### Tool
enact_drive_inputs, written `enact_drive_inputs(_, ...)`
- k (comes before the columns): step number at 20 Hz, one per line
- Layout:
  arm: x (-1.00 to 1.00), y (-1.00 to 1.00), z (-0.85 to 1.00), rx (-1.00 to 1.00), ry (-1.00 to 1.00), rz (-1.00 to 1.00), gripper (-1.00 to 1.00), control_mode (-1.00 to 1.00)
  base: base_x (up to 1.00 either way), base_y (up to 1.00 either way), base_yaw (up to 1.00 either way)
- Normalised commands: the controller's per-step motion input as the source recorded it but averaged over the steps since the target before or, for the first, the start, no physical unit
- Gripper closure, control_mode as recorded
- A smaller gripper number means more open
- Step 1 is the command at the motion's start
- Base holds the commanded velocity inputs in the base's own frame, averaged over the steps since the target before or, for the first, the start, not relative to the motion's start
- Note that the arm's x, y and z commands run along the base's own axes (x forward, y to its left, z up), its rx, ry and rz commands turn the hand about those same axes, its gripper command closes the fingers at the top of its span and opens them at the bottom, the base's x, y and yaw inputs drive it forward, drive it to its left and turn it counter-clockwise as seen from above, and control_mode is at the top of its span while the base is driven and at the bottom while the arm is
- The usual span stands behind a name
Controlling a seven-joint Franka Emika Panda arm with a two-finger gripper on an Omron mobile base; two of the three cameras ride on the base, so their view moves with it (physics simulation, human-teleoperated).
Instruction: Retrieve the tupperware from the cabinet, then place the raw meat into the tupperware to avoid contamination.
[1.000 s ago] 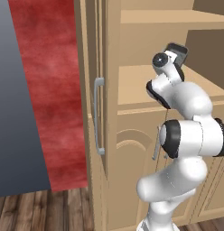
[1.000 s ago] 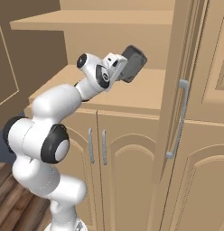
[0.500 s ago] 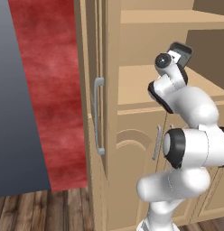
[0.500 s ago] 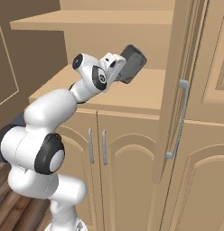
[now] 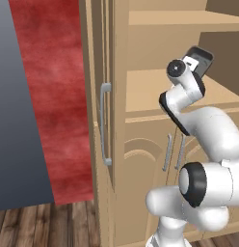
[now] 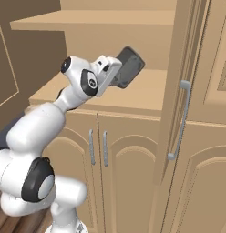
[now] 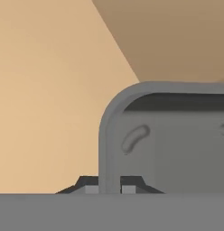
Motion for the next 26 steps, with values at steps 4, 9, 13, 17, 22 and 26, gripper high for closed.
enact_drive_inputs(4, -0.83, 0.14, 0.08, 0.00, -0.02, -0.05, 1.00, -1.00, 0.00, 0.00, 0.00)
enact_drive_inputs(9, -0.78, 0.16, 0.11, 0.00, 0.00, -0.02, 1.00, -1.00, 0.00, 0.00, 0.00)
enact_drive_inputs(13, -0.78, 0.18, 0.11, 0.00, 0.00, 0.00, 1.00, -1.00, 0.00, 0.00, 0.00)
enact_drive_inputs(17, -0.82, 0.19, 0.11, 0.00, 0.01, 0.00, 1.00, -1.00, 0.00, 0.00, 0.00)
enact_drive_inputs(22, -0.70, 0.29, 0.03, 0.01, 0.06, 0.00, 1.00, -1.00, 0.00, 0.00, 0.00)
enact_drive_inputs(26, -0.75, 0.26, 0.01, 0.02, 0.07, 0.00, 1.00, -1.00, 0.00, 0.00, 0.00)
